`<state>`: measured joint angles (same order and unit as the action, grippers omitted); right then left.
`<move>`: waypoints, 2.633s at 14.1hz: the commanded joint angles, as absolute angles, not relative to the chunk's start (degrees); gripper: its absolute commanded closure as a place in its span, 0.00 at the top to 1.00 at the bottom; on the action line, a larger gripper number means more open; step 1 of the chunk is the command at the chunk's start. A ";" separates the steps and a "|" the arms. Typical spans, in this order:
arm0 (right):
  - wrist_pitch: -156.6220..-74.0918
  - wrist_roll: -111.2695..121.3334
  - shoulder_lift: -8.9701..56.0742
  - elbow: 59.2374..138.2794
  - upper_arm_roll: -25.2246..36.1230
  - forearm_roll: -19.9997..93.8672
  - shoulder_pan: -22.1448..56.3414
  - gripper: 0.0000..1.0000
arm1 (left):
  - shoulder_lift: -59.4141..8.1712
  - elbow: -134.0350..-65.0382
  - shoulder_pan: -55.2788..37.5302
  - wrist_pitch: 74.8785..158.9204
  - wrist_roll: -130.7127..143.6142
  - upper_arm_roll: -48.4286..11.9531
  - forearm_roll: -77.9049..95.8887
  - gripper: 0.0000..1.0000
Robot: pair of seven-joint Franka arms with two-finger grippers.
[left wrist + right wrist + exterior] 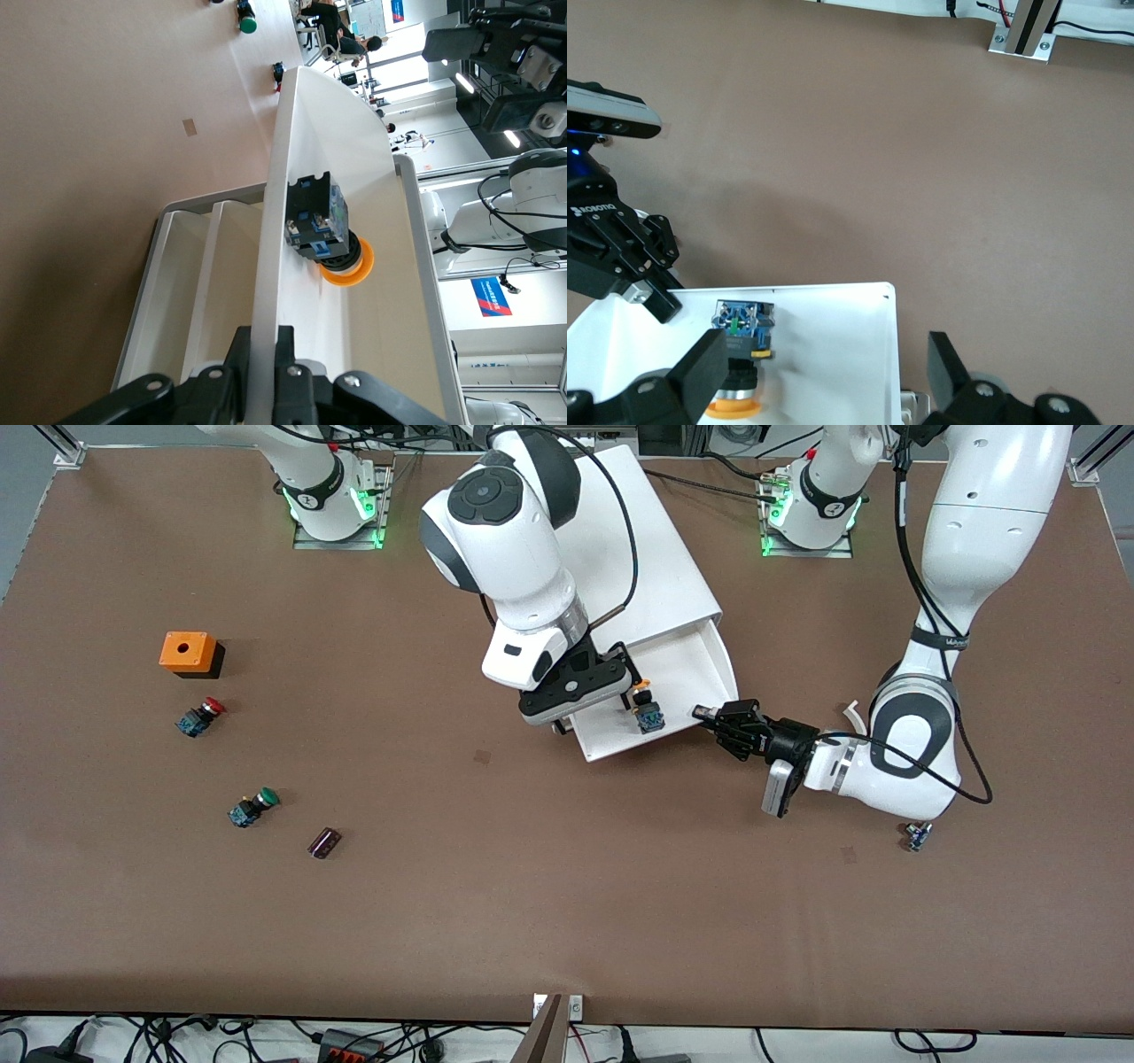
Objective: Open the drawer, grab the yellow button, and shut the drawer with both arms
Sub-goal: 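Lower the right gripper onto the orange-based button while the left gripper releases, then grasp the orange-based button with the right gripper while the left gripper withdraws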
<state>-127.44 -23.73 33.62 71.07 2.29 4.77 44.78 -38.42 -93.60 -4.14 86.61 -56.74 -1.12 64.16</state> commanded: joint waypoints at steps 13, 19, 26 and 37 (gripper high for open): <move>-131.57 -24.61 37.09 69.08 2.72 5.45 48.25 1.00 | -35.25 -83.69 -2.37 84.39 -40.37 0.79 48.72 1.00; -137.54 -26.18 40.07 69.08 2.72 5.54 50.45 1.00 | -32.44 -74.71 -2.72 81.21 -28.41 0.35 27.99 1.00; -140.80 -26.37 42.53 68.99 2.81 5.27 50.54 0.89 | -28.48 -72.62 -6.32 80.68 -23.99 -0.53 -0.39 1.00; -141.15 -26.89 42.98 68.38 2.81 5.36 50.62 0.66 | -30.50 -63.10 -6.24 84.11 -10.66 0.09 -4.13 1.00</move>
<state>-141.09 -25.80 41.92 70.30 2.43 4.77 50.21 -29.29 -64.97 -6.17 83.99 -15.15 0.22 -3.74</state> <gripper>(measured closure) 0.317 0.000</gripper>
